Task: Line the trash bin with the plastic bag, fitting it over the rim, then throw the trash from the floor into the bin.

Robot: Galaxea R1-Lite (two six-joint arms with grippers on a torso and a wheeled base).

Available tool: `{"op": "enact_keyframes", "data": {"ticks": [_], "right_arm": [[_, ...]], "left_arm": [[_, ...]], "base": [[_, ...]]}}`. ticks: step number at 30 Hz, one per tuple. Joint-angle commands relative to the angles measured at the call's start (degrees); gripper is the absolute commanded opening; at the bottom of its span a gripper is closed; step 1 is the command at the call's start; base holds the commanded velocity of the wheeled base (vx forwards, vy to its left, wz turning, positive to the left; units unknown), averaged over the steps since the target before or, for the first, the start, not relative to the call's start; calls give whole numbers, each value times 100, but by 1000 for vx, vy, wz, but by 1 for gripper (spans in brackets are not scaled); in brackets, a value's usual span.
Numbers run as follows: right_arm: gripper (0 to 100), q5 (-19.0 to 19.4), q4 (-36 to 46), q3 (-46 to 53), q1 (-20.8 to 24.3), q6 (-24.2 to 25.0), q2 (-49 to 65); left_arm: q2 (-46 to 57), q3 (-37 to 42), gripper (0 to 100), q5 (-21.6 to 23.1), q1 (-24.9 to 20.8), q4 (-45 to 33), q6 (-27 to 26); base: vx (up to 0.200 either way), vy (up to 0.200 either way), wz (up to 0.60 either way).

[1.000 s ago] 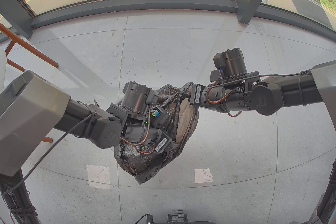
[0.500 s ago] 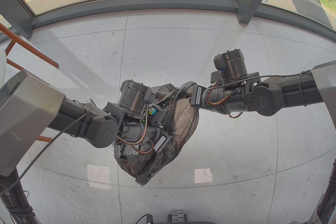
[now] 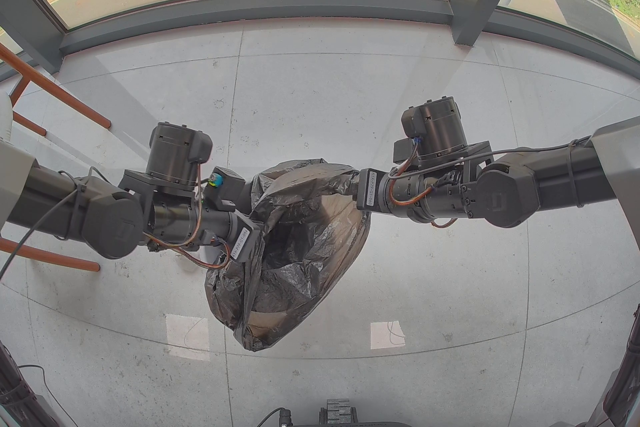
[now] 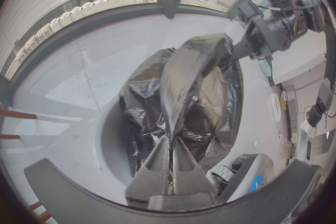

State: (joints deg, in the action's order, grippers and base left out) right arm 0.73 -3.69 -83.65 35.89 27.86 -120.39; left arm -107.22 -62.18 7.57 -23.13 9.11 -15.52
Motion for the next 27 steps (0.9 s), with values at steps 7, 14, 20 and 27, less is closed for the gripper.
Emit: {"op": "enact_keyframes", "data": {"ticks": [7, 14, 20, 27], "right_arm": [[0, 173, -88, -37, -381, -975, -63], [0, 322, -1002, 7, -565, -1089, -300], [100, 577, -1318, 156, -539, -1142, -300], [100, 771, -1292, 947, -442, -1204, 245]], "left_arm": [[69, -619, 0, -10, 326, 3, 603], [52, -786, 0, -19, 265, 12, 717], [43, -743, 0, -19, 186, 12, 717], [43, -637, 0, -54, 212, 12, 717]], "base": [[0, 0, 0], [0, 0, 0], [0, 0, 0], [0, 0, 0]]}}
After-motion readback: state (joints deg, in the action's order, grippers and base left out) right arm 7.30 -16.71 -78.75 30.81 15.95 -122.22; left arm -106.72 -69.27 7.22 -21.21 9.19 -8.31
